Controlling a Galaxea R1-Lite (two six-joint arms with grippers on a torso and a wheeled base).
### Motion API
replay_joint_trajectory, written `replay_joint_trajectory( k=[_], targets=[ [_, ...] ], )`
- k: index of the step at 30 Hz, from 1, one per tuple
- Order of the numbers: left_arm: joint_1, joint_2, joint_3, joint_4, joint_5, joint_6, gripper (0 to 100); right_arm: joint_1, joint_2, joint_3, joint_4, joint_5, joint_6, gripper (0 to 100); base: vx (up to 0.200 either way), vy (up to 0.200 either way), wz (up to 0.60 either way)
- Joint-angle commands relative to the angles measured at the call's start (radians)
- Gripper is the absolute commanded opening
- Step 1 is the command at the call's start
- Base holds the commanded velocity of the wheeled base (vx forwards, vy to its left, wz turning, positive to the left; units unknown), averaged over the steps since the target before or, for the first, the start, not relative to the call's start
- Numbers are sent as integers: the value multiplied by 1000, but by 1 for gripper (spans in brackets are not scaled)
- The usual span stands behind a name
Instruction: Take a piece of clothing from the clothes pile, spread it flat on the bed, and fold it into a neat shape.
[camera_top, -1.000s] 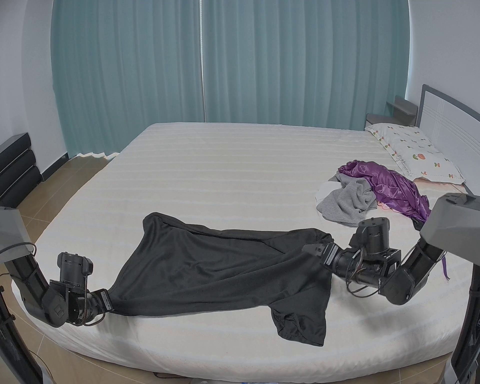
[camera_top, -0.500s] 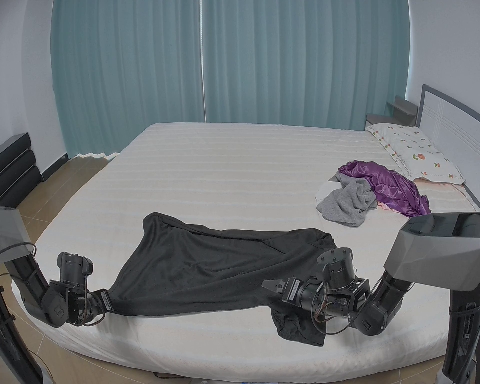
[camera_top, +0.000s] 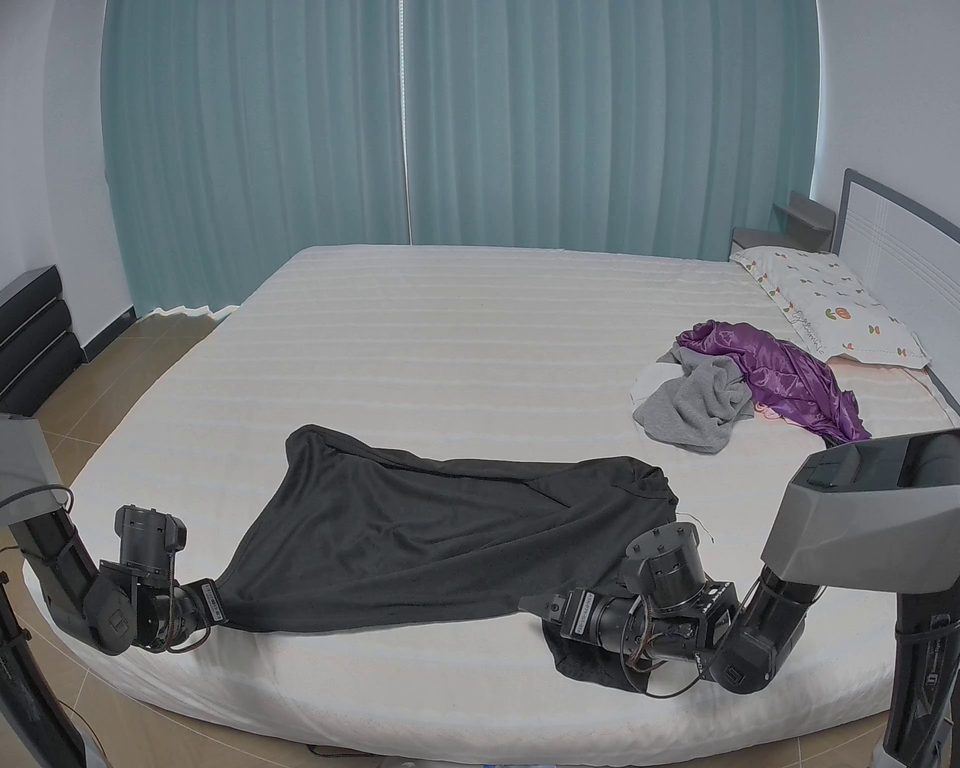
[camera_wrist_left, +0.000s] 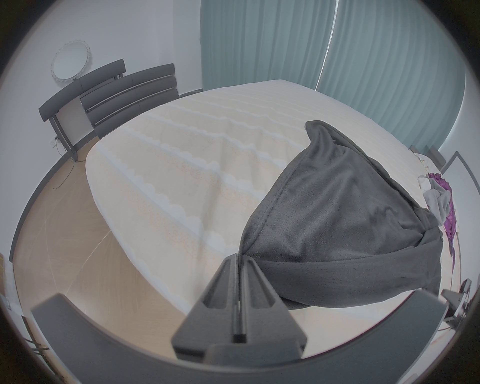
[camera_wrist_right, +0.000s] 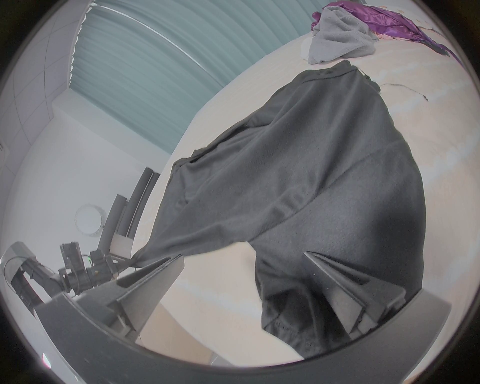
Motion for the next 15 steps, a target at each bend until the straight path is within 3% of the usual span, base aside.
replay_joint_trajectory(
  k=[1,15],
  targets=[
    [0,0,0,0,1,0,0,23,-36,38,1,3,-3,100,0,0,0],
    [0,-6,0,0,1,0,0,78,-80,169,1,9,-122,100,0,0,0]
  ],
)
